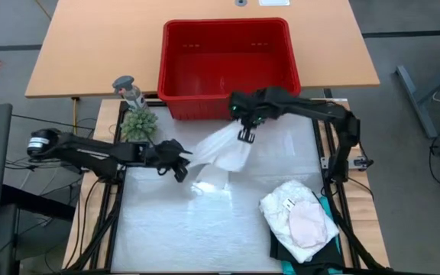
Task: Fold Laundry from Bin
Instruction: Fold the white boxers
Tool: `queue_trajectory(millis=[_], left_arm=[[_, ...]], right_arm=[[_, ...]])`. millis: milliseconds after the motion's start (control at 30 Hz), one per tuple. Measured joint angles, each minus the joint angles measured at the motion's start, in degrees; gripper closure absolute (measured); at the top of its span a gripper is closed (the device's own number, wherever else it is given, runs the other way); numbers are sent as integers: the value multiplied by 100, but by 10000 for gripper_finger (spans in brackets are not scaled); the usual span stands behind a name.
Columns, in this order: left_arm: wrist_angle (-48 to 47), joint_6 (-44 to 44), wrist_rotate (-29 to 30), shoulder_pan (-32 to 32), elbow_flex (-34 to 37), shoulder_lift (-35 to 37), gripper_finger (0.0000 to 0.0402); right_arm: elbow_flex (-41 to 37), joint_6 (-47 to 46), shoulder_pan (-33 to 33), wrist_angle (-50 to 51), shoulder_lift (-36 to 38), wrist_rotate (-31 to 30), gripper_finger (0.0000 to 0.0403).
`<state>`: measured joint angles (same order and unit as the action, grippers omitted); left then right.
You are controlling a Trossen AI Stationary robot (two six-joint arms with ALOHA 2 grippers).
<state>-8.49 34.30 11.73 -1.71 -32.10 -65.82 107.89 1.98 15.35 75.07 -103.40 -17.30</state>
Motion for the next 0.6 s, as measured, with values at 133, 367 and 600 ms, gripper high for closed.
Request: queue_trajectory(millis=[133, 367, 600], left_arm=[[-15, -67, 22, -59, -4, 652, 396], [-595, -348, 475, -75, -11, 1472, 396], [-1227, -308, 644, -76, -11, 1723, 396]], right_arm=[[895, -233, -72, 166, 197, -339, 381], [1672, -734, -1013, -37, 201, -90, 381], [1653, -933, -1827, -13, -98, -370, 381]])
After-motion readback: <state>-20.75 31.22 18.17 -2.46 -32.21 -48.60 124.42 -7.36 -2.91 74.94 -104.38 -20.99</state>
